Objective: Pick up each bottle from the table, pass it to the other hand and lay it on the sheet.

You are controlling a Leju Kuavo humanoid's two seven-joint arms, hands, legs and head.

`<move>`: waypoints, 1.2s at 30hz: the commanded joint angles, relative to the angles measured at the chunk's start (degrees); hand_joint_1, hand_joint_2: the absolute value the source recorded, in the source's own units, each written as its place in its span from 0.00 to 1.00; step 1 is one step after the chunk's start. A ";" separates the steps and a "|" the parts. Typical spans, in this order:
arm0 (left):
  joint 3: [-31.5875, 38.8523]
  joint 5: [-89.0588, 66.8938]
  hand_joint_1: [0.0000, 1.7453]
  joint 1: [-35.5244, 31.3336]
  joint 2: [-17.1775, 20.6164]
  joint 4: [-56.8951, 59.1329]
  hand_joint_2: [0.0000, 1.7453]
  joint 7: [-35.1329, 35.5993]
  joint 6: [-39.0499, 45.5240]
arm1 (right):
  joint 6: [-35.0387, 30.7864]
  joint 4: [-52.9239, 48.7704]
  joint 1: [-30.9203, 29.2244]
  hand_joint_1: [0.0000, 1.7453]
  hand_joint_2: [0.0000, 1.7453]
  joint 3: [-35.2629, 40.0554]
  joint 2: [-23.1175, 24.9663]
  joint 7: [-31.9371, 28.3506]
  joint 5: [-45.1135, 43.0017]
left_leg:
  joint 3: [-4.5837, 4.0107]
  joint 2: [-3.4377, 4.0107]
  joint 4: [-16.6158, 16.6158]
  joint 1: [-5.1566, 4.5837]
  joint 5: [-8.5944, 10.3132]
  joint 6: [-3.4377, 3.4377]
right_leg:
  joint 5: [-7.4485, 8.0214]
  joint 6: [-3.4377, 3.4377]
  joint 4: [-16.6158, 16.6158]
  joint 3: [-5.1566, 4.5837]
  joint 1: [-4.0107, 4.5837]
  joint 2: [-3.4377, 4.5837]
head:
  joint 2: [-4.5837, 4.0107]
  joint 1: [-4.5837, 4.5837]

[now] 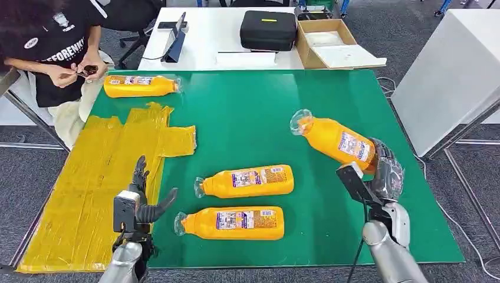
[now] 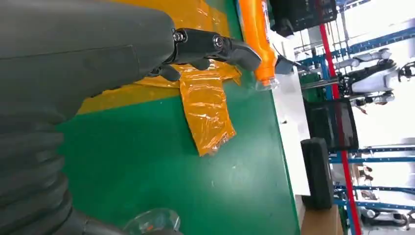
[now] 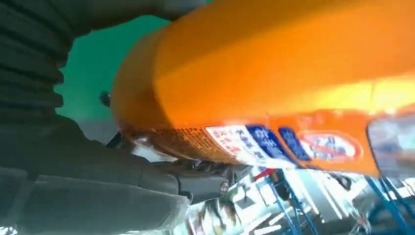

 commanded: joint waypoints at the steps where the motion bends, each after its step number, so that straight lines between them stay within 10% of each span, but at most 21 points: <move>1: -2.90 -0.52 0.00 0.84 -0.11 -3.21 1.00 0.53 -0.66 | -4.44 -7.79 2.65 1.00 1.00 0.84 9.64 -8.92 -9.95 | 0.07 0.20 0.03 0.14 -0.08 -0.26 | 0.00 -0.17 -0.01 0.04 0.12 0.15 | 0.00 0.02; 8: -6.02 -0.19 0.00 0.68 0.29 -3.56 1.00 0.93 -1.97 | -2.95 -9.93 4.49 1.00 1.00 2.33 10.98 -13.43 -17.71 | 0.05 0.04 0.00 0.09 -0.03 -0.18 | -0.02 -0.10 -0.02 0.06 0.06 0.01 | 0.00 0.02; 18: -14.78 10.06 0.00 -4.69 -1.12 -1.13 1.00 9.04 -22.07 | 19.82 -5.86 3.57 1.00 1.00 12.80 17.02 -17.44 -31.28 | 0.03 0.03 0.02 0.12 -0.01 -0.26 | -0.02 -0.16 -0.01 0.03 0.10 -0.09 | 0.00 0.00; 36: -18.12 13.36 0.00 -8.95 -1.68 -1.33 1.00 12.32 -24.21 | 21.62 -7.13 3.16 1.00 1.00 17.72 18.56 -14.97 -26.95 | 0.02 -0.03 0.02 0.13 0.02 -0.30 | -0.03 -0.15 -0.01 0.06 0.09 -0.10 | 0.00 0.02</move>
